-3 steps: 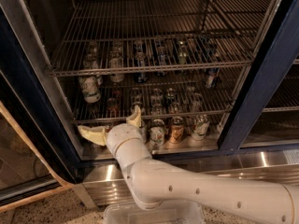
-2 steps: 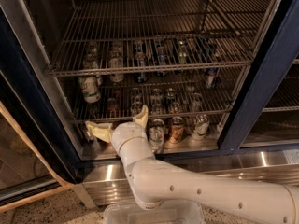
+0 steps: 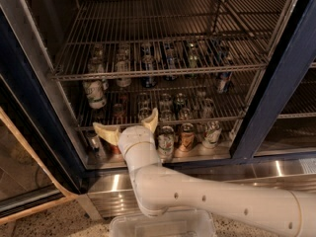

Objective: Pick pepsi can from middle shelf of fridge

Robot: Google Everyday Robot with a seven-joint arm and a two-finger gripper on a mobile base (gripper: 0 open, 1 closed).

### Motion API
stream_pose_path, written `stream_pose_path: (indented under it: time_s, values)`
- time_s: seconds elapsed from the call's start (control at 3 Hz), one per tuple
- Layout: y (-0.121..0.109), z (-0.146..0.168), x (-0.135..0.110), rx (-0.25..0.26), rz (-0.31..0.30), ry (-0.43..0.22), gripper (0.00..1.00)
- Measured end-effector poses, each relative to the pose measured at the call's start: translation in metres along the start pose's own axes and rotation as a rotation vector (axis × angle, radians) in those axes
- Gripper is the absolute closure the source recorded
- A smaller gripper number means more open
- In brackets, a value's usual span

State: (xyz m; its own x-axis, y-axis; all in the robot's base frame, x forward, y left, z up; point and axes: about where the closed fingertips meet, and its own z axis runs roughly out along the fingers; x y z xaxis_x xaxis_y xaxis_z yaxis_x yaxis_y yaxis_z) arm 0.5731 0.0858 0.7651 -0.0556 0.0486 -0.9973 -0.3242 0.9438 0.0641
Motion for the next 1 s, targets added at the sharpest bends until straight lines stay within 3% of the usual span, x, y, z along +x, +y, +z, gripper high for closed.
stream_pose_path:
  time_s: [0.33, 1.0]
  values:
    - [-0.023, 0.018, -0.004, 0.096, -0.004, -0.041, 0.00]
    - [-0.057, 0.052, -0.001, 0.172, -0.055, -0.070, 0.00]
